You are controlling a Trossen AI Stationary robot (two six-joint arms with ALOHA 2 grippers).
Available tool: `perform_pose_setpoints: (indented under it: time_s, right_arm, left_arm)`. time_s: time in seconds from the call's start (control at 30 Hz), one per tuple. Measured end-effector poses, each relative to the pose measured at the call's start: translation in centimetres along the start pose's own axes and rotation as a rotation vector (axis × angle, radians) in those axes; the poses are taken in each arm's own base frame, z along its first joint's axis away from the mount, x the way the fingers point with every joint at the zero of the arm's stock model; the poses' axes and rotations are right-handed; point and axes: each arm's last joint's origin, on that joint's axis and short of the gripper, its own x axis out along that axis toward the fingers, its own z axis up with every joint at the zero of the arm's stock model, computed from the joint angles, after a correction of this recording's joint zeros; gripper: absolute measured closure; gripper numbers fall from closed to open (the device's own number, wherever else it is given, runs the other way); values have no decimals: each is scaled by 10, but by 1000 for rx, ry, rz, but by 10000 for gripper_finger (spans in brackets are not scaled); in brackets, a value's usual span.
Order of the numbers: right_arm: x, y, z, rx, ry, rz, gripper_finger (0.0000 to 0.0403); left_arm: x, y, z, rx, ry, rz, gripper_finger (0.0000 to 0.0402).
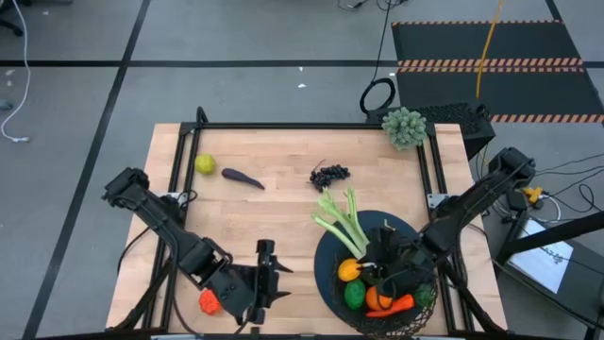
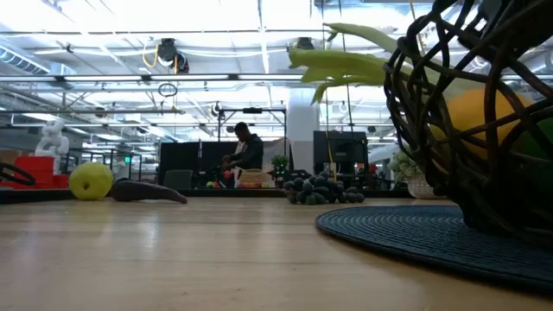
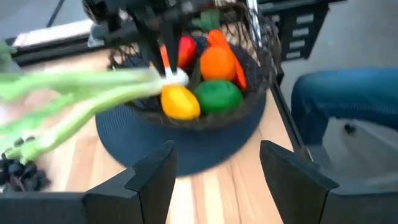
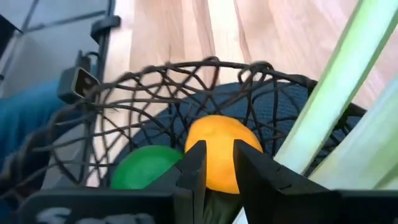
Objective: Build produce basket
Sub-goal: Put the pumpkin into the wire basket
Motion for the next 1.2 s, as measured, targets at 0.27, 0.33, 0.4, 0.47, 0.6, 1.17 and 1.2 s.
perform_pose_setpoints:
  time_s: [0.27,0.33,0.4,0.47,0.6,1.17,1.2]
  right_arm:
    - [-21,18,-6,-19,-71,99,330]
    - [-25,22,-5,-13,-113,111,330]
    - [-28,25,-4,-4,-150,124,330]
    - [-30,29,-3,-8,-182,137,330]
    - [-32,33,-1,-26,-215,165,330]
    - [-32,32,-1,-66,-219,159,330]
    - [-32,32,-1,-67,-219,159,330]
  left_arm:
    - [-28,-29,-40,-86,254,10,172]
    - [-37,-41,-51,-126,295,1,172]
    - [-45,-55,-65,-142,329,-36,172]
    - [-52,-70,-79,-154,345,-65,172]
    - [-63,-86,-108,-214,362,-34,166]
    - [-44,-75,-208,-420,673,118,13]
    - [-42,-75,-211,-433,684,105,14]
